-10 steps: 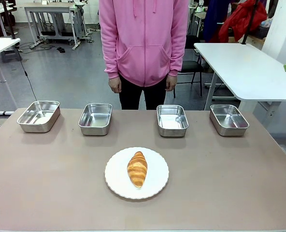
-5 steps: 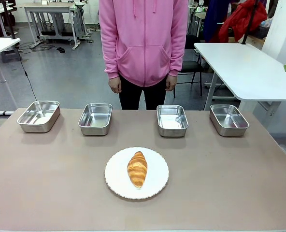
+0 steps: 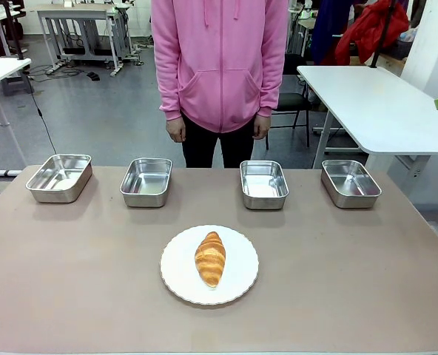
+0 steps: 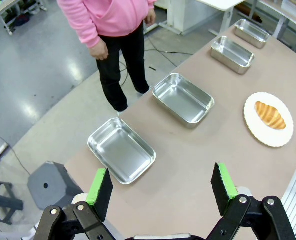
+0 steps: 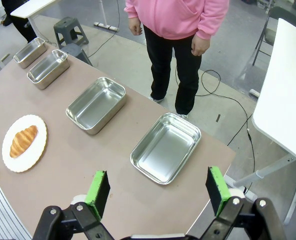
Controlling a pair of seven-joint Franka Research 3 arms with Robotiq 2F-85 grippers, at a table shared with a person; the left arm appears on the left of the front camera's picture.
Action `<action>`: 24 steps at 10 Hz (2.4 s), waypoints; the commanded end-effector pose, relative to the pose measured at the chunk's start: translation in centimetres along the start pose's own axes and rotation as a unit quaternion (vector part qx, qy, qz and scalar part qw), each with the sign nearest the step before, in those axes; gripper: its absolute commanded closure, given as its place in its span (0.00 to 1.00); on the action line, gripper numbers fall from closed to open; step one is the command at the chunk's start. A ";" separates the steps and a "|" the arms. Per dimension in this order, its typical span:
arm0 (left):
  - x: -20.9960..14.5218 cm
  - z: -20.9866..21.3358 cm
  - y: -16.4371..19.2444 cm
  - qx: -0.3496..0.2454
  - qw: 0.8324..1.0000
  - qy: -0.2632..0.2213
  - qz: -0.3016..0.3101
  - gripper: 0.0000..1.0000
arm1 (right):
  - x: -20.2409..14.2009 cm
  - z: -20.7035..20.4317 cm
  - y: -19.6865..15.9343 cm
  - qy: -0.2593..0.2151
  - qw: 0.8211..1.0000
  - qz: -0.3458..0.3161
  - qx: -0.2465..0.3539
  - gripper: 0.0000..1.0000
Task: Place the bread in the container.
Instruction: Place the Butter Roll into the Airtight Container indicated by the human.
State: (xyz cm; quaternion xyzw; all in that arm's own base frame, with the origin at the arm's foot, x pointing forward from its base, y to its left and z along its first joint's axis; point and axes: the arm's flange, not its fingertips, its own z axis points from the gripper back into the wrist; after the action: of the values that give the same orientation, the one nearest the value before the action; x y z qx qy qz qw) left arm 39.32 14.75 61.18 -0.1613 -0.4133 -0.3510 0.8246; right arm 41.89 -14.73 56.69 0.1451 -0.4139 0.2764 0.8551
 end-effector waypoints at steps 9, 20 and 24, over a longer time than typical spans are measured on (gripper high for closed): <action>0.1 0.1 -0.1 -0.002 1.000 -0.004 -0.004 0.00 | 0.0 -0.1 -0.3 -0.014 1.000 0.006 0.005 0.00; 0.1 0.1 -0.1 -0.002 1.000 -0.004 -0.004 0.00 | 0.0 -0.1 -0.3 -0.014 1.000 0.006 0.005 0.00; 0.1 0.1 -0.1 -0.002 1.000 -0.004 -0.004 0.00 | 0.0 -0.1 -0.3 -0.014 1.000 0.006 0.005 0.00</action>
State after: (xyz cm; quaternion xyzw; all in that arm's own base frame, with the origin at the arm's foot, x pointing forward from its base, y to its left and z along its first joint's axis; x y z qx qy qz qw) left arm 39.32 14.75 61.18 -0.1613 -0.4133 -0.3510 0.8246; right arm 41.89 -14.74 56.69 0.1451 -0.4139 0.2764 0.8551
